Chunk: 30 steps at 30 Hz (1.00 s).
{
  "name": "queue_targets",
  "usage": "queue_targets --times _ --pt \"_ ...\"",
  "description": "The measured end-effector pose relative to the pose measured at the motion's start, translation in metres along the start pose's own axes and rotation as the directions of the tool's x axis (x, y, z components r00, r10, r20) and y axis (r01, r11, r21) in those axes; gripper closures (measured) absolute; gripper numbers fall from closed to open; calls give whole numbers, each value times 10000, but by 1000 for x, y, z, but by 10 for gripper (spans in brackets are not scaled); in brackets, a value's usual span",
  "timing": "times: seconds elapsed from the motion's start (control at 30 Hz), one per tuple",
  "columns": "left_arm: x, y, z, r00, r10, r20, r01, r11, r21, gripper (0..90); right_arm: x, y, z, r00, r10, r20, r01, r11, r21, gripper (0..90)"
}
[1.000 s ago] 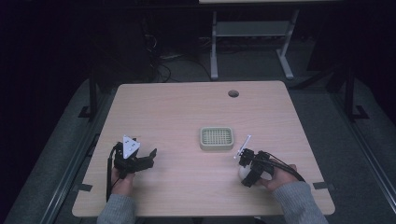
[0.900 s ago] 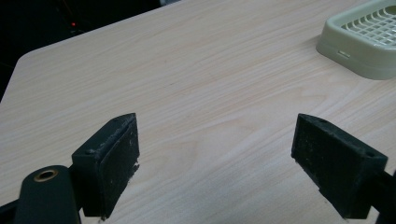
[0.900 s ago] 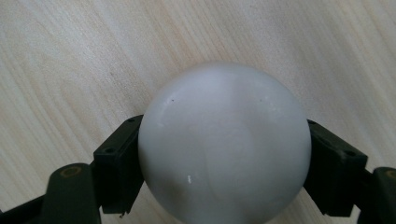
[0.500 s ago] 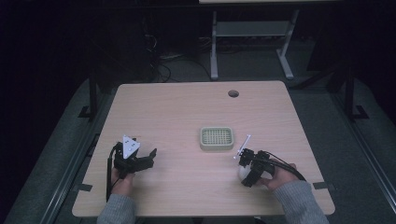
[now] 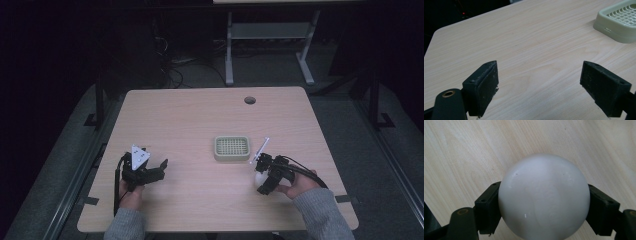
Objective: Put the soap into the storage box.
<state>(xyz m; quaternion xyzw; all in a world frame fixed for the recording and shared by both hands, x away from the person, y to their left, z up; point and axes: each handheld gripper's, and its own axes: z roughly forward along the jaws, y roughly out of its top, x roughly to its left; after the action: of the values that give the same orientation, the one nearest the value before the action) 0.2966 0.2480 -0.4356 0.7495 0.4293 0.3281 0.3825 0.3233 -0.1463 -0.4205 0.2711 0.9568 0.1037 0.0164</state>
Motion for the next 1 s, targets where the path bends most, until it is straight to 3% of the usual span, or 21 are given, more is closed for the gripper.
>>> queue_targets --times 1.0 --pt "1 -1 1 10000 -55 -28 55 10000 16 148 -25 34 -25 9996 -105 -250 99 9997 -214 235"
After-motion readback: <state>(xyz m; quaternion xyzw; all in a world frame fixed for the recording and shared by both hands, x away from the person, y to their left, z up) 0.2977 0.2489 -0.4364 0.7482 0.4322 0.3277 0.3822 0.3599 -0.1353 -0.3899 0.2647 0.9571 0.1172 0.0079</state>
